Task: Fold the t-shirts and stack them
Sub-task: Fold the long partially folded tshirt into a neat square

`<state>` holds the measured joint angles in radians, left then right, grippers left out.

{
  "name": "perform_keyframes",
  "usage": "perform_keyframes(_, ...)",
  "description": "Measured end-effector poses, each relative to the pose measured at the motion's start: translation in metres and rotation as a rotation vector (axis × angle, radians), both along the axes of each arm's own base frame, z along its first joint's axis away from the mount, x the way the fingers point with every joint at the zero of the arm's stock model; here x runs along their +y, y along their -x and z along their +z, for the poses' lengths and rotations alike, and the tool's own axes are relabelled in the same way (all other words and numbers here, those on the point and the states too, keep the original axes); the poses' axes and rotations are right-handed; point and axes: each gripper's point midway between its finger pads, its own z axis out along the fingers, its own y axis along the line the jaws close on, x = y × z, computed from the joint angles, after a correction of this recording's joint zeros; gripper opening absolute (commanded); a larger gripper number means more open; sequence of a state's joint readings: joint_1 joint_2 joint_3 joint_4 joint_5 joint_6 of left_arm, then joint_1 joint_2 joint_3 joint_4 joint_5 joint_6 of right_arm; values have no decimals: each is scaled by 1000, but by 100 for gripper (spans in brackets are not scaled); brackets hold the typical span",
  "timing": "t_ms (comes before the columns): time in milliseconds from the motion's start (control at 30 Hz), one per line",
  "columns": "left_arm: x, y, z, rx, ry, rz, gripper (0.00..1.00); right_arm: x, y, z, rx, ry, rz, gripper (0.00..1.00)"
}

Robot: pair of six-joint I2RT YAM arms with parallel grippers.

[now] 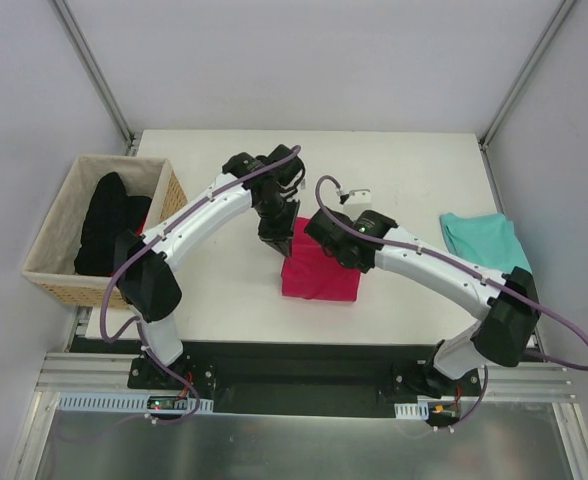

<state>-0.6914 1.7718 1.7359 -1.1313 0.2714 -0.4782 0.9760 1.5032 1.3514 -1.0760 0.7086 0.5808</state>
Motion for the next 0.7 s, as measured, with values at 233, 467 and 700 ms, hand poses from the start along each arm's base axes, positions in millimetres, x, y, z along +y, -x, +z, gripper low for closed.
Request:
perform_keyframes(233, 3, -35, -7, 2, 8, 23, 0, 7, -30, -14, 43, 16, -2, 1)
perform_keyframes(467, 4, -76, -8, -16, 33, 26, 0, 10, -66, -12, 49, 23, -7, 1)
perform_keyframes(700, -10, -116, -15, -36, 84, 2, 4, -2, -98, -18, 61, 46, -33, 1)
